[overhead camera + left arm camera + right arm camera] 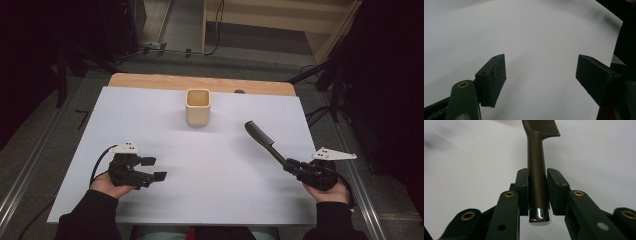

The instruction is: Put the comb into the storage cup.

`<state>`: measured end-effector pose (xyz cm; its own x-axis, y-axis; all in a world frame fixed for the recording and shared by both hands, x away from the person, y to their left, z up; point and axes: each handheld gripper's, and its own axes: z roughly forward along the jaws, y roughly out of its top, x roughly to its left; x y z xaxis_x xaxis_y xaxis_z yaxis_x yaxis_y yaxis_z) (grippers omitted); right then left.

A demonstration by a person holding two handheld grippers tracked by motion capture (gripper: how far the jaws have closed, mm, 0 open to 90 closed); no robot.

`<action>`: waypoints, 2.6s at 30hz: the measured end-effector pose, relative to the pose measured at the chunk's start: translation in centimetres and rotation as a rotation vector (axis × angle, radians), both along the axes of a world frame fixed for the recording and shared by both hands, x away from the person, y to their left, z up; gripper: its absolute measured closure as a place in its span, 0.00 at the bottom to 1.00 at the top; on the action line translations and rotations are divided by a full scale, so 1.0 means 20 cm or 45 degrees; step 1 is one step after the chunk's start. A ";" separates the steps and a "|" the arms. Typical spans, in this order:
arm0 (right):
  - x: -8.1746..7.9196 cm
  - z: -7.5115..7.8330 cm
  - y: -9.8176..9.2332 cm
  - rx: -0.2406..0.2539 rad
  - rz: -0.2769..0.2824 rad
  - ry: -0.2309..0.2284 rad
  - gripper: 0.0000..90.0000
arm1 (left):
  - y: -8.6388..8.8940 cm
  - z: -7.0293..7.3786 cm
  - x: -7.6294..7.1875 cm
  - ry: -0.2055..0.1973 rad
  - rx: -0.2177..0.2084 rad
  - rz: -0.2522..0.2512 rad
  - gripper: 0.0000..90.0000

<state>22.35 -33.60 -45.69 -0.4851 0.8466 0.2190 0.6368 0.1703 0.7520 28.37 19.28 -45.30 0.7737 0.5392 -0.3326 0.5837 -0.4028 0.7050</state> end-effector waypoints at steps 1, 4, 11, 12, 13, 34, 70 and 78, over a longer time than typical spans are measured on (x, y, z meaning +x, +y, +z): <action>0.00 0.01 0.01 0.005 -0.004 -0.002 0.78 | -0.01 0.00 0.00 0.000 0.005 -0.009 0.28; 0.00 0.03 0.04 0.015 -0.021 0.002 0.78 | -0.04 0.01 -0.01 0.001 0.011 -0.028 0.28; -0.01 0.06 0.10 -0.002 -0.072 -0.014 0.78 | -0.10 0.04 0.01 0.049 -0.017 -0.039 0.28; -0.01 0.06 0.10 -0.004 -0.085 -0.003 0.78 | -0.10 0.04 0.02 0.056 -0.026 -0.037 0.28; -0.01 0.07 0.11 -0.009 -0.095 0.002 0.78 | -0.11 0.04 0.03 0.064 -0.034 -0.037 0.28; 0.04 0.13 0.33 -0.057 -0.256 0.008 0.78 | -0.28 0.15 0.17 0.077 -0.066 0.042 0.27; 0.07 0.03 0.70 0.024 -0.484 -0.247 0.78 | -0.62 0.23 0.36 0.130 -0.085 0.016 0.28; 0.03 -0.02 0.72 0.053 -0.505 -0.341 0.78 | -0.71 0.22 0.37 0.148 -0.101 0.000 0.29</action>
